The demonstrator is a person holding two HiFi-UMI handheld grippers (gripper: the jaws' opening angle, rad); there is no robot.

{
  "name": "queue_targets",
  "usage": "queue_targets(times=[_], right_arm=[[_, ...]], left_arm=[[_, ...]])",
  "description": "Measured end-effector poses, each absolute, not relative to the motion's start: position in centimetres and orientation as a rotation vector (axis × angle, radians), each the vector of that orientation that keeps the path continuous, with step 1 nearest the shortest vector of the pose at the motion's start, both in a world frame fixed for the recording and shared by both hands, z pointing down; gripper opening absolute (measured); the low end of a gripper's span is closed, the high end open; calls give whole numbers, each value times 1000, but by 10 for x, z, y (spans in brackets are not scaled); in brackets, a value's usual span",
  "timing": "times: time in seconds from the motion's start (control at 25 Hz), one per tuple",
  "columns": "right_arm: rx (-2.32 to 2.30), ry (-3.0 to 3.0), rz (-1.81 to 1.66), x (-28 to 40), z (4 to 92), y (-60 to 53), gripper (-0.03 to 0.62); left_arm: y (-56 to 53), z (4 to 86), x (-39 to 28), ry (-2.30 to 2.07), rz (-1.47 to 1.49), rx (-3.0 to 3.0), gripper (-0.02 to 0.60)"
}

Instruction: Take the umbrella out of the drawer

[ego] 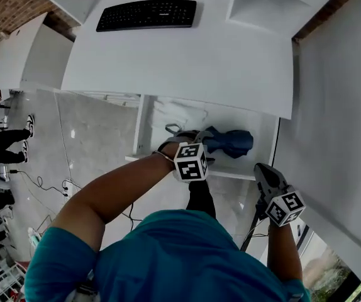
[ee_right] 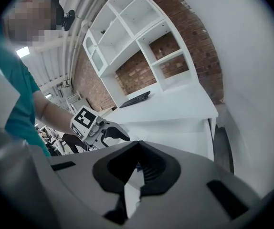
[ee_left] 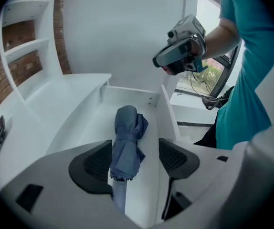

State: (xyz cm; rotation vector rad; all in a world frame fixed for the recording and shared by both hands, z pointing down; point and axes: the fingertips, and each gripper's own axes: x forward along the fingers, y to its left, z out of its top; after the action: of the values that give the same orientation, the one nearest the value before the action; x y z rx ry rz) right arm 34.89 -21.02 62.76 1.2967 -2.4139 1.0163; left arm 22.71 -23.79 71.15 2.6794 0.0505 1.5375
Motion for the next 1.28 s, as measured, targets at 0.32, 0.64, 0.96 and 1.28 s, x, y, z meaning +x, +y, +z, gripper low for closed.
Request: queue_targets(times=[0.32, 0.64, 0.96, 1.28], right_arm=[[1415, -2321, 1100, 386, 647, -185, 21], [1466, -2279, 1141, 404, 659, -170, 21], [1442, -2297, 1179, 406, 660, -172, 21], [1361, -2351, 1108, 393, 649, -192, 21]], left_arm=[[-242, 781, 266, 185, 1786, 2638, 314], [-265, 835, 271, 98, 1997, 2614, 322], [-275, 846, 269, 67, 1911, 2457, 303], [-275, 813, 274, 55, 1822, 2540, 264]])
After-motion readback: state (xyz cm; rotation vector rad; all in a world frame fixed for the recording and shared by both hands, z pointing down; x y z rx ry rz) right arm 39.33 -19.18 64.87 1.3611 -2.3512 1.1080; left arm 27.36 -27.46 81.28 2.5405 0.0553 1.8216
